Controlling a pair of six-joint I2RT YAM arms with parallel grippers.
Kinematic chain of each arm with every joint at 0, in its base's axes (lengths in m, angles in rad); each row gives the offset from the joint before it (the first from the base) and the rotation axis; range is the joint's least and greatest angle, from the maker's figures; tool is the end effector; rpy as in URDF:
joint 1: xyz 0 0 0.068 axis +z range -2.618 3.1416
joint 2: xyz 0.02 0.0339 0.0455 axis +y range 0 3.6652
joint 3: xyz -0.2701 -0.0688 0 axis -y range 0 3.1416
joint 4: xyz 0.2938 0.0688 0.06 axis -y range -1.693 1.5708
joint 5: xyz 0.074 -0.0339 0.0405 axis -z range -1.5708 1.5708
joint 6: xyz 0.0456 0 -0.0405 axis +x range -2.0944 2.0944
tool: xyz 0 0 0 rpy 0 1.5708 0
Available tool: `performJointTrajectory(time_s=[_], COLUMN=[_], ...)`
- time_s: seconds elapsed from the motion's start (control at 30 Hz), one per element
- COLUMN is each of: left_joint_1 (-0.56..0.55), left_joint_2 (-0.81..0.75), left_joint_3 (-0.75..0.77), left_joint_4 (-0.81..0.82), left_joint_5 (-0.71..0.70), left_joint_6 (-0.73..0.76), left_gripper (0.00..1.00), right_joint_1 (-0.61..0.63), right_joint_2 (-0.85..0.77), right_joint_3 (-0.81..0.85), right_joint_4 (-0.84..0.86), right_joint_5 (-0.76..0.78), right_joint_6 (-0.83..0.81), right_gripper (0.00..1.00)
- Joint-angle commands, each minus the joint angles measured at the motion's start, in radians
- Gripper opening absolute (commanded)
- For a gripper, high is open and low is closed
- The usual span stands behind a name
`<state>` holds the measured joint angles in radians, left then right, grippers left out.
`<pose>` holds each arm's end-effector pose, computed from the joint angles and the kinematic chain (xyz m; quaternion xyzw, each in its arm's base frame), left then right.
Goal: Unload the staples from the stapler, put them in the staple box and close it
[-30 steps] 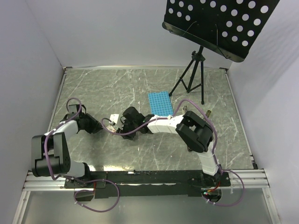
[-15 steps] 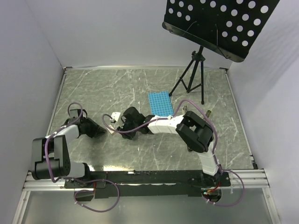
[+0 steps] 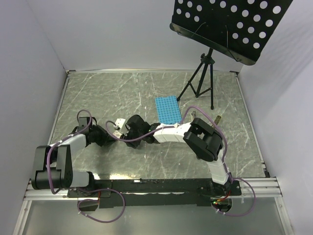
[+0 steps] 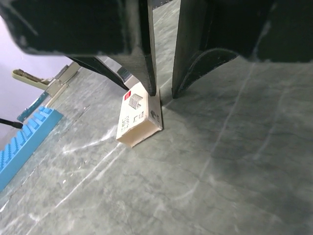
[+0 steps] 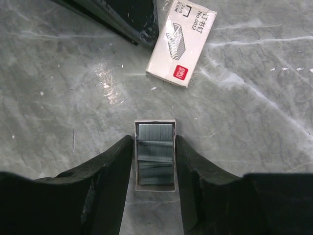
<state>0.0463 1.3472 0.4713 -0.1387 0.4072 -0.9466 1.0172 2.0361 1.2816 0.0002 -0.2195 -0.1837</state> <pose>0.2561 -0.0062 0.0912 -0.3997 0.8545 -0.2920 0.1575 0.2453 0.4158 0.1162 -0.5513 0.7282 0.2517 0.3201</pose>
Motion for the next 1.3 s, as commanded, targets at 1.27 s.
performJointTrajectory(time_s=[1.27], left_joint_1=[-0.014], left_joint_2=[-0.039], left_joint_3=[0.187], left_joint_4=[-0.170], left_joint_5=[-0.094], left_joint_6=[0.164], left_gripper=[0.41], right_joint_1=[0.049], right_joint_2=[-0.018], right_joint_3=[-0.033], right_joint_4=[0.076], right_joint_5=[0.081], right_joint_6=[0.042], right_gripper=[0.35])
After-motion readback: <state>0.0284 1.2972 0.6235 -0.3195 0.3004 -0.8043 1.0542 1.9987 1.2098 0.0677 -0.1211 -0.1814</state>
